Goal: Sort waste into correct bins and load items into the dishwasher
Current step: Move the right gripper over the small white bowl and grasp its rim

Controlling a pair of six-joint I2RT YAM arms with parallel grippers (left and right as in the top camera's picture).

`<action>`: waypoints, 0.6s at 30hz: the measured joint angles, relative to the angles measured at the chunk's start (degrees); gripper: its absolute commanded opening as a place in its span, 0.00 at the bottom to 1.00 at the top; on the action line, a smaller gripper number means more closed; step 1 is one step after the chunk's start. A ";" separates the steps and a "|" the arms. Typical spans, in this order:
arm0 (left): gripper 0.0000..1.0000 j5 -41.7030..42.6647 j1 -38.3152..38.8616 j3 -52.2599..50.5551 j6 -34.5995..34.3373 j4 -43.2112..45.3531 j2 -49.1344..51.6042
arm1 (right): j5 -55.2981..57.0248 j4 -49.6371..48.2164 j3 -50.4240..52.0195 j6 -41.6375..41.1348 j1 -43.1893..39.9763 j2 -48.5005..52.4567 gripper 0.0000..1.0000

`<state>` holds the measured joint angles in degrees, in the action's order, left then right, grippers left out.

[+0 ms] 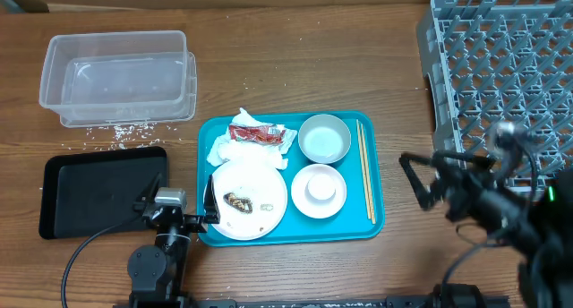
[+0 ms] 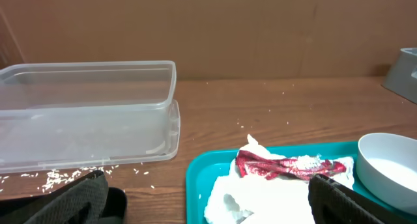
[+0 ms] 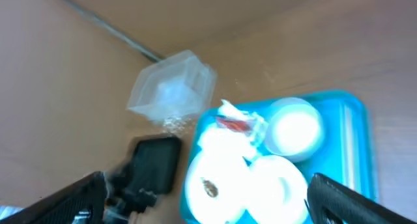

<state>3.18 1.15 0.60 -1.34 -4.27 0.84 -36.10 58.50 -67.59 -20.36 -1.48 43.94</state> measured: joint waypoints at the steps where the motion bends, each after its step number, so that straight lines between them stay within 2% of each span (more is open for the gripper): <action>1: 1.00 0.00 0.00 0.00 0.00 0.02 0.02 | 1.40 2.19 -1.77 0.79 0.44 2.29 1.00; 6: 1.00 -0.02 0.00 0.00 0.00 0.00 0.00 | 8.55 5.90 -5.33 3.56 7.76 11.56 1.00; 10: 1.00 -0.02 0.00 0.00 0.00 0.00 0.00 | 16.55 5.51 -5.35 3.34 18.80 15.56 1.00; 18: 1.00 -0.02 0.00 0.00 0.00 0.00 0.00 | 37.88 4.42 -5.38 -5.18 42.64 22.58 1.00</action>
<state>3.16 1.15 0.60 -1.34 -4.27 0.84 1.78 62.92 -72.97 -25.54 41.17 66.52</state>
